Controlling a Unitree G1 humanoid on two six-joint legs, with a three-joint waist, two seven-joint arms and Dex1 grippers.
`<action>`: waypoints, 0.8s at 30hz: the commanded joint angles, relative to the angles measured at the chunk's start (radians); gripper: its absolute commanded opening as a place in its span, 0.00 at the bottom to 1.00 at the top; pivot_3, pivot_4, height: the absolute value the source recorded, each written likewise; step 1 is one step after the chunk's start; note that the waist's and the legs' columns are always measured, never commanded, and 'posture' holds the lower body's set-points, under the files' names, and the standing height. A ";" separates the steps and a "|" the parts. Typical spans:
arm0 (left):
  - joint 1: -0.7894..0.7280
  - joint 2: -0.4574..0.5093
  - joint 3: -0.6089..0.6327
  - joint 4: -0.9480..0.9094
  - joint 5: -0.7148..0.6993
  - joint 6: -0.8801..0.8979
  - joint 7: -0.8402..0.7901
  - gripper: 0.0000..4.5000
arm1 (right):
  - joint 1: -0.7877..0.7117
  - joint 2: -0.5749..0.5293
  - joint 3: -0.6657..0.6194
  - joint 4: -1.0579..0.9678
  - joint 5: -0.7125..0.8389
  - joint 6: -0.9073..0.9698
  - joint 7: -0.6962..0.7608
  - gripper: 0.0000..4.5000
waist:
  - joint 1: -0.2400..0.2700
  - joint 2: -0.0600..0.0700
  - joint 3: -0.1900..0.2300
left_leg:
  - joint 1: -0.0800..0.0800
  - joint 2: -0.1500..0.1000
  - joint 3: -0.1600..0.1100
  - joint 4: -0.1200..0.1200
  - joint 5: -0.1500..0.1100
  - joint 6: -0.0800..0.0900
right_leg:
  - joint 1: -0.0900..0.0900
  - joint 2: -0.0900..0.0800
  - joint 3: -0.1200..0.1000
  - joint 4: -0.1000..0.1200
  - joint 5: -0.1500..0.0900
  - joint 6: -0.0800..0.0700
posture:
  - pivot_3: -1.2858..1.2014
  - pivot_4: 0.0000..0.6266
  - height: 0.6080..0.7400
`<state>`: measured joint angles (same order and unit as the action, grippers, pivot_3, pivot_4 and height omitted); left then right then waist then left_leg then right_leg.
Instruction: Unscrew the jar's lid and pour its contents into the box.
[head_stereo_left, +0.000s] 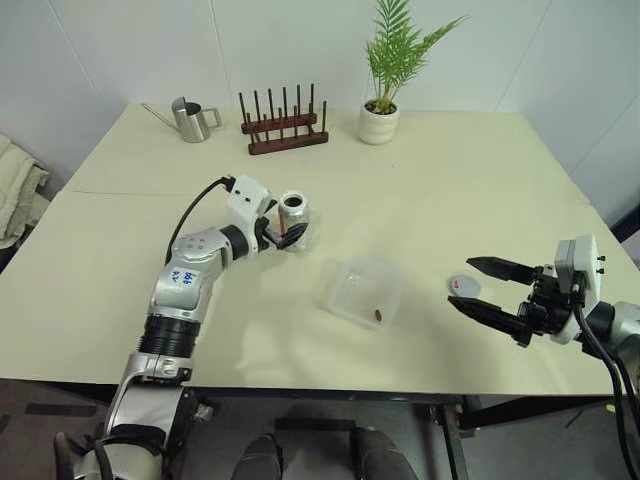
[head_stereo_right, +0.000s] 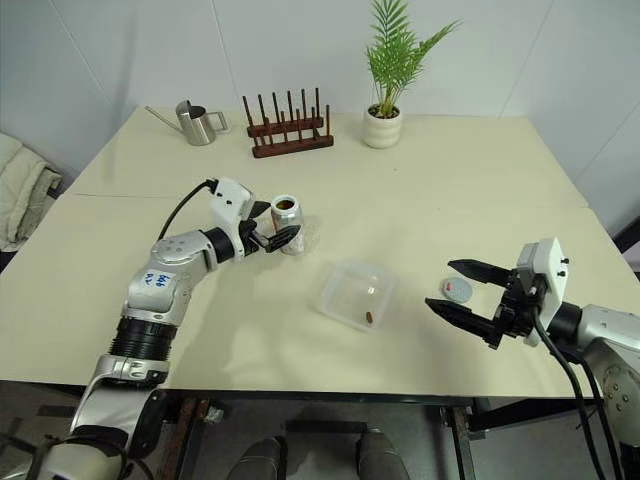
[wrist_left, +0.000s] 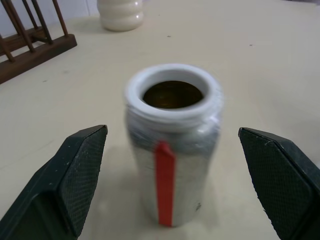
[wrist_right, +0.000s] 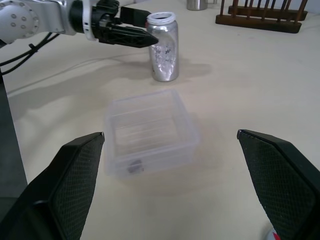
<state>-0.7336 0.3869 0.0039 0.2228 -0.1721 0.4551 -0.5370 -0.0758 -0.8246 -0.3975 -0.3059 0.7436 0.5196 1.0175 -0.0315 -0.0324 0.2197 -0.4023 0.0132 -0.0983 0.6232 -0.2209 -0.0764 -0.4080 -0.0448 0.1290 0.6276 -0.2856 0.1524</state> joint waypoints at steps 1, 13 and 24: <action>0.020 0.037 0.013 -0.076 -0.015 0.037 -0.026 1.00 | -0.019 -0.016 -0.013 0.005 -0.005 -0.024 0.015 1.00 | 0.001 0.000 0.000 | 0.000 0.000 0.000 0.000 0.000 0.000 | 0.000 0.000 0.000 0.000 0.000 0.000 | 0.52 0.24 1.00; 0.172 0.299 0.107 -0.275 -0.246 0.149 -0.411 1.00 | -0.024 -0.064 -0.046 0.026 -0.011 -0.017 0.047 1.00 | -0.003 0.000 0.000 | 0.000 0.001 0.001 -0.002 0.000 0.000 | -0.001 0.000 0.000 -0.001 -0.002 -0.004 | 0.52 0.24 1.00; 0.045 0.410 0.170 0.267 -0.243 -0.300 -0.818 1.00 | 0.060 -0.109 -0.149 -0.070 0.045 0.062 0.030 1.00 | 0.000 0.000 0.000 | 0.000 0.001 0.002 -0.002 0.000 0.000 | -0.001 0.000 0.000 -0.003 -0.009 -0.019 | 0.52 0.24 1.00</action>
<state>-0.6496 0.7803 0.1559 0.4523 -0.4226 0.2050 -1.3258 -0.0160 -0.9143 -0.4897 -0.3461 0.7686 0.5772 1.0531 -0.0313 -0.0324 0.2197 -0.4033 0.0144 -0.0966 0.6210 -0.2208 -0.0761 -0.4089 -0.0450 0.1293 0.6238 -0.2947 0.1336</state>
